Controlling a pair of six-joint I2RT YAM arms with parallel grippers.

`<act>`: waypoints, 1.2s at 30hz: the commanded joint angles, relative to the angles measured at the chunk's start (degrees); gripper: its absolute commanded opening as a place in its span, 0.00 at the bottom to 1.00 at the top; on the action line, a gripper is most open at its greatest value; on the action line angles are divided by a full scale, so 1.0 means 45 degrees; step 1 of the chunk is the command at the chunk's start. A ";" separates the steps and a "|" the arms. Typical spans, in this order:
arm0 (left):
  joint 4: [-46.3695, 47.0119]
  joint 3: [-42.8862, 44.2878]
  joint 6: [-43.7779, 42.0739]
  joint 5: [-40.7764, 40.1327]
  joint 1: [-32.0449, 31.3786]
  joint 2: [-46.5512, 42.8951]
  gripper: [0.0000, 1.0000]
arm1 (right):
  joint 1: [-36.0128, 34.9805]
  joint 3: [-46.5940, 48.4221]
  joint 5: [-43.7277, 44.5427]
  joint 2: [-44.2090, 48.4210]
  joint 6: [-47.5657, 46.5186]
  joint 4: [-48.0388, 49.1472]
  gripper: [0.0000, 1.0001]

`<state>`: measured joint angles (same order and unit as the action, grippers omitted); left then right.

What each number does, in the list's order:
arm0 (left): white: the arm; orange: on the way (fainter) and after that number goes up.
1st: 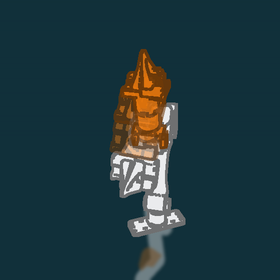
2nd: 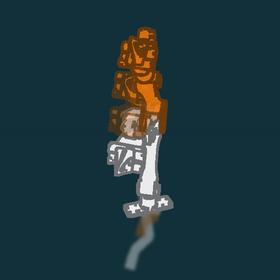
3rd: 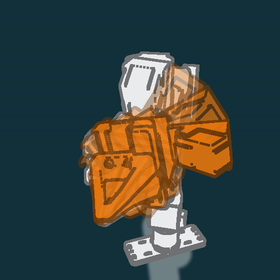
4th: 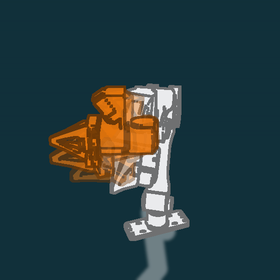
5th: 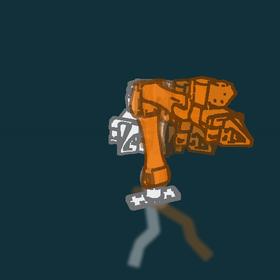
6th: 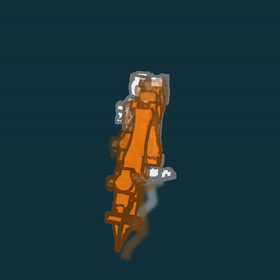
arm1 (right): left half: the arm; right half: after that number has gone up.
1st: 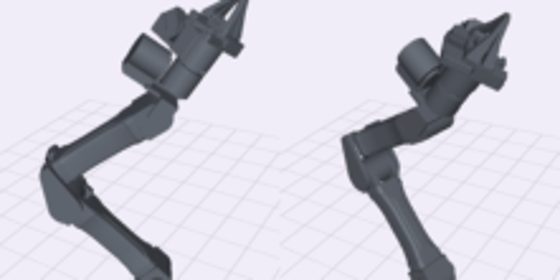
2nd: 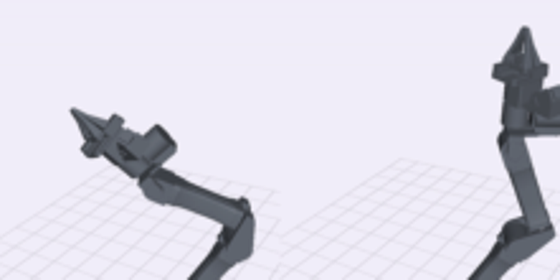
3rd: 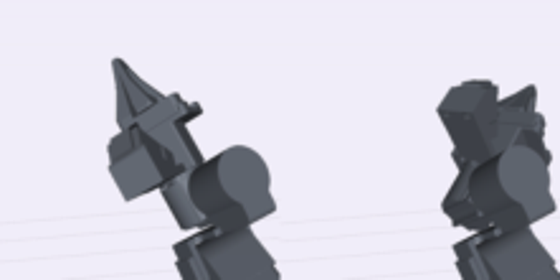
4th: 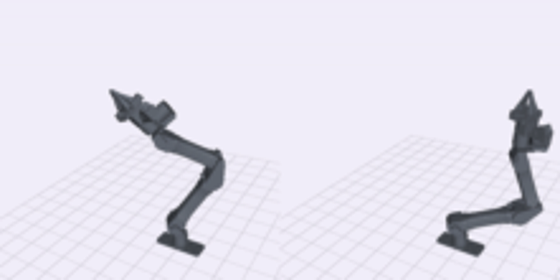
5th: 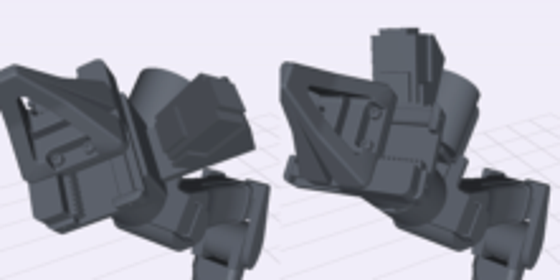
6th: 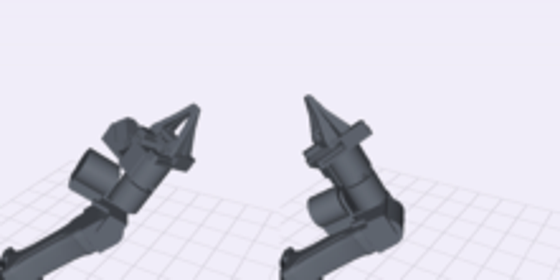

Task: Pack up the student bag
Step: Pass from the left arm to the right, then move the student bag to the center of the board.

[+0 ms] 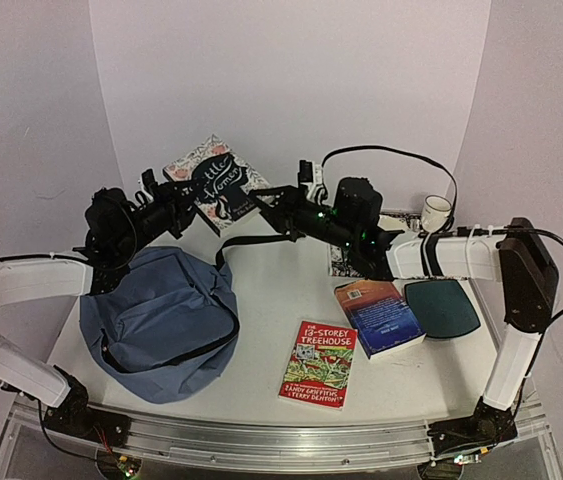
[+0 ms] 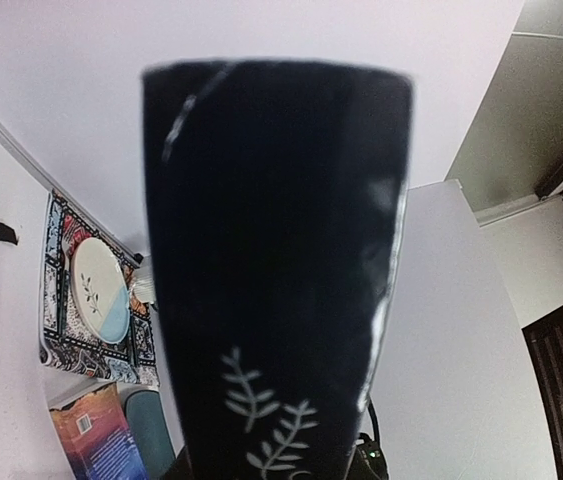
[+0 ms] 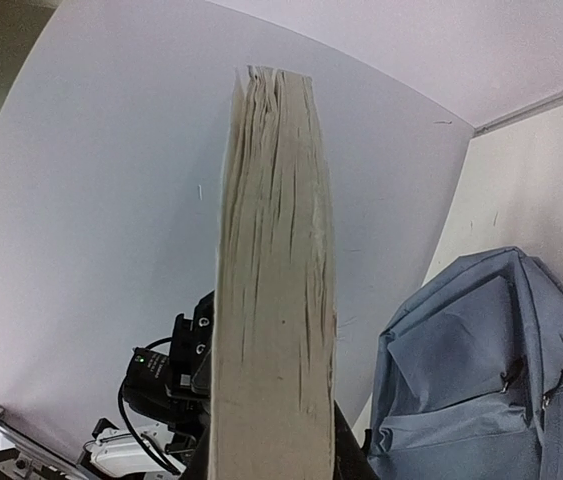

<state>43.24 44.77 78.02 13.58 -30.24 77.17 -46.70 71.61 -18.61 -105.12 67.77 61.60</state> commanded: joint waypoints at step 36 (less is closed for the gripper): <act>-1.7904 0.3370 -1.3849 -0.6053 -0.0839 0.2489 0.66 | 0.2076 -0.3369 -0.0069 0.3256 -0.0989 -0.0408 0.00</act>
<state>-34.46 55.86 20.75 -6.74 -33.19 84.75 -37.06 55.92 -17.61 -94.43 63.09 50.94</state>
